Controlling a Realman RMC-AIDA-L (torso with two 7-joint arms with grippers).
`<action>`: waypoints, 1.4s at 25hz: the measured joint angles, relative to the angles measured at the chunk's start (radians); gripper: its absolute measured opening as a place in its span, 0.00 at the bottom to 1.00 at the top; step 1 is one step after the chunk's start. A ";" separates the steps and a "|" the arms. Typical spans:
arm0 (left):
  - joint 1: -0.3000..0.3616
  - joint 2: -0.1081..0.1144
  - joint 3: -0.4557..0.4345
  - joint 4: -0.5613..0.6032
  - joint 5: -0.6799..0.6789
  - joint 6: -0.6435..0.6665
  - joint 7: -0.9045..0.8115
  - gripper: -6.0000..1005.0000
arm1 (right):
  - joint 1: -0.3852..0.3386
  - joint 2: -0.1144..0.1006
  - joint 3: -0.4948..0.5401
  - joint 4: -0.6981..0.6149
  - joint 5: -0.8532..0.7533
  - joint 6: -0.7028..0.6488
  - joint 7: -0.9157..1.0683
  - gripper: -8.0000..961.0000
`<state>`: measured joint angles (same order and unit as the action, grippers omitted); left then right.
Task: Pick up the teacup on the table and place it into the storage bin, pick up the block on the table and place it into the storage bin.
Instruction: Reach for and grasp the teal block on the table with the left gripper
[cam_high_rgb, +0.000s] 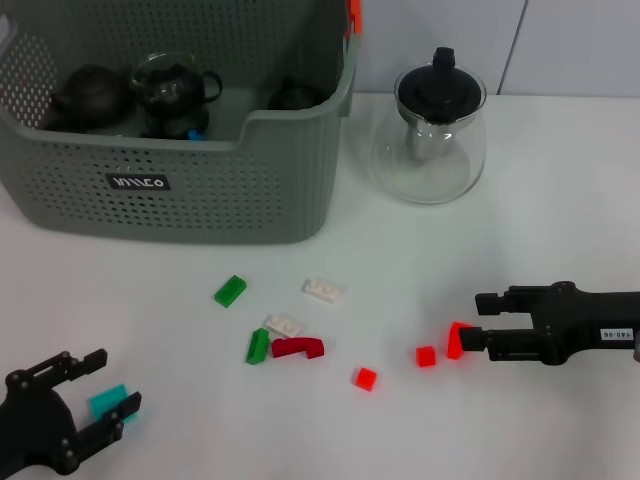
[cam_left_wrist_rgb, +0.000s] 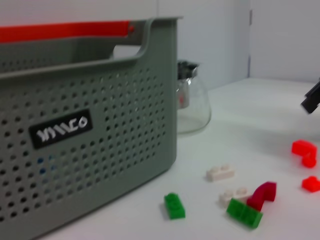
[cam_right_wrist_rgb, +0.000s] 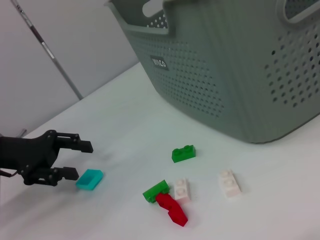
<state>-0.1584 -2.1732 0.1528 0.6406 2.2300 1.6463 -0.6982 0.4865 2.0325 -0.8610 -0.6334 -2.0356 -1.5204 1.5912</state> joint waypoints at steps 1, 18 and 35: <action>0.001 0.000 -0.001 -0.004 0.000 -0.012 0.001 0.62 | 0.000 0.000 0.000 0.000 0.000 0.001 0.000 0.77; 0.019 -0.001 -0.003 -0.049 0.019 -0.098 0.045 0.62 | 0.000 0.000 0.001 0.000 -0.002 0.005 0.003 0.77; 0.041 0.000 -0.117 -0.071 0.023 -0.017 0.163 0.58 | -0.001 0.000 0.000 0.000 -0.002 0.005 0.002 0.77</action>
<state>-0.1173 -2.1730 0.0353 0.5691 2.2533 1.6290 -0.5348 0.4858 2.0325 -0.8606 -0.6335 -2.0372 -1.5156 1.5935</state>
